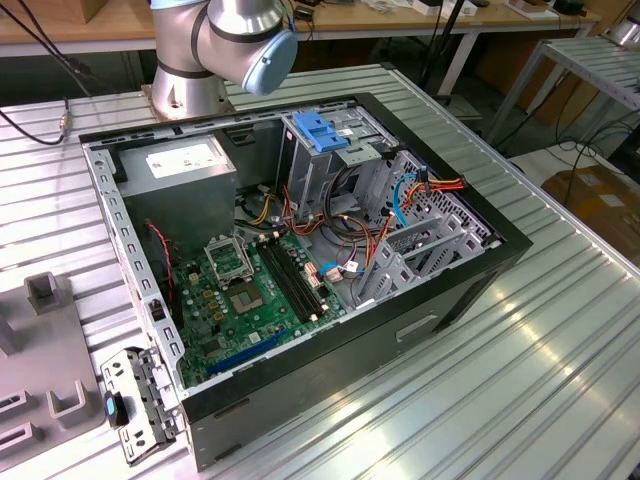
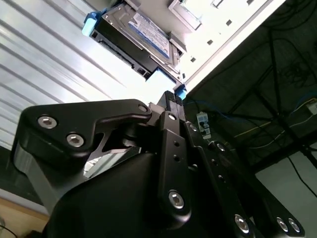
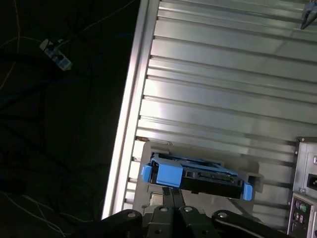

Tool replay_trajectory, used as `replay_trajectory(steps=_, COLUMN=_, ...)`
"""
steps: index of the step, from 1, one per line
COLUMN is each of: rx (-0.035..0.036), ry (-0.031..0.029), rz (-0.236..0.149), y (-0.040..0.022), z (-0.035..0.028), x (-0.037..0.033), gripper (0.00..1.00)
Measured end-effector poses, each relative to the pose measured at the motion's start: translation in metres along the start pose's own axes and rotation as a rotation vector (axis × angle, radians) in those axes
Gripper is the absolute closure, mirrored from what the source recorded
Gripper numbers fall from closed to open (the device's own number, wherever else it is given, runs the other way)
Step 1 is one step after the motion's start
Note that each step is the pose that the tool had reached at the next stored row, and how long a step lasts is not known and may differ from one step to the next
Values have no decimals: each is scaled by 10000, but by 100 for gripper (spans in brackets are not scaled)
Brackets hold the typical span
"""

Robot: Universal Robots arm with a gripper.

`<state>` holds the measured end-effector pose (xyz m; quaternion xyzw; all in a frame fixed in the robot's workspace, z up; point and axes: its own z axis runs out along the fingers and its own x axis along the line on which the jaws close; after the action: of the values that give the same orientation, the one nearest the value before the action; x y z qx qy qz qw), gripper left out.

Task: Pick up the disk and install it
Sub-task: 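Pick up the disk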

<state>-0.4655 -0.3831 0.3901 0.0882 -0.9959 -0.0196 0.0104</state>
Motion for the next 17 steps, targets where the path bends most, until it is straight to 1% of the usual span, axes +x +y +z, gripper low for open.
replay_trajectory(steps=1, rx=2, ry=4, rz=-99, y=0, z=0, x=0, gripper=89)
replay_trajectory(steps=3, rx=7, ry=18, rz=-429, y=0, z=0, x=0, gripper=89)
replay_trajectory(steps=9, rx=21, ry=51, rz=-1242, y=0, z=0, x=0, gripper=89)
replay_trajectory(steps=17, rx=38, ry=89, rz=-2163, y=0, z=0, x=0, gripper=89)
